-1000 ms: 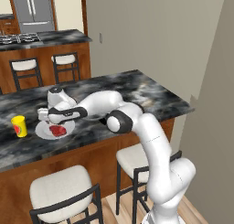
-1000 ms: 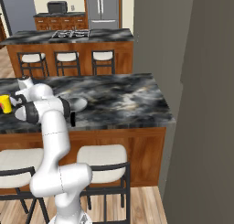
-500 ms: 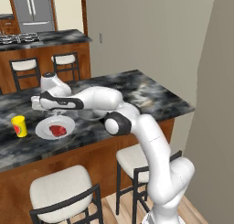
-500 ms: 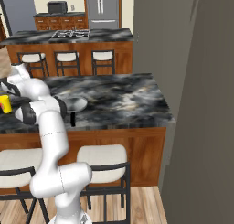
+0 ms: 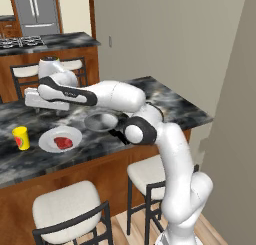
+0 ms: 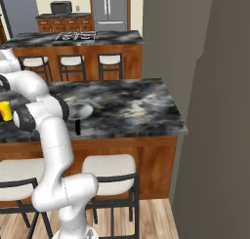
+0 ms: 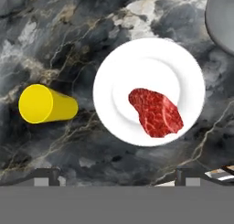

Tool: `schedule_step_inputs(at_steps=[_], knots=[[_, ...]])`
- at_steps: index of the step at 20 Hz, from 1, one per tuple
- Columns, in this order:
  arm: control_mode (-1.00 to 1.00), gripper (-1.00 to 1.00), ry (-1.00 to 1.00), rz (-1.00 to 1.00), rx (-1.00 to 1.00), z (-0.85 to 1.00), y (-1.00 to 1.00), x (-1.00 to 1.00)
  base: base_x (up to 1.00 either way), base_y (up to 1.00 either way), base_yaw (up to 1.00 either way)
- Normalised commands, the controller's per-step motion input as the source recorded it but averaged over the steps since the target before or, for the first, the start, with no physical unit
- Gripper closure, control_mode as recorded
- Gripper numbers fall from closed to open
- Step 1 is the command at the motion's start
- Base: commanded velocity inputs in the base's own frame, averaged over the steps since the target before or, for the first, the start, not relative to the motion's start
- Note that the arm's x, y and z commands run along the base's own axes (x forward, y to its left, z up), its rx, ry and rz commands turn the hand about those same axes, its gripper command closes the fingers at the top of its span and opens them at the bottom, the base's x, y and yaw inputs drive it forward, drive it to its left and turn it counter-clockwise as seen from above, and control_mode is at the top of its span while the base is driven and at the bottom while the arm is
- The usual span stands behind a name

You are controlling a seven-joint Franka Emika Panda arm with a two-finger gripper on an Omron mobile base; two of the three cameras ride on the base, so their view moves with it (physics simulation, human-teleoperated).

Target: Pick up the pan with the steak in it and place it on the dining table. Then place the steak on the plate.

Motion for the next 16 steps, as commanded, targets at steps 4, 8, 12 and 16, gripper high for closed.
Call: schedule_step_inputs(at_steps=[4, 8, 12, 16], knots=[[-1.0, -1.0, 0.04, -0.01, 0.06, 0.07, -0.34, -0.6, 0.0, 0.0, 0.0], [-1.0, -1.0, 0.06, -0.11, 0.05, -0.05, -0.46, -0.58, 0.0, 0.0, 0.0], [-1.0, -1.0, -0.04, -0.12, 0.06, -0.08, -0.42, -0.67, 0.0, 0.0, 0.0], [-1.0, -1.0, 0.0, -0.18, 0.05, -0.19, -0.41, -0.45, 0.0, 0.0, 0.0]])
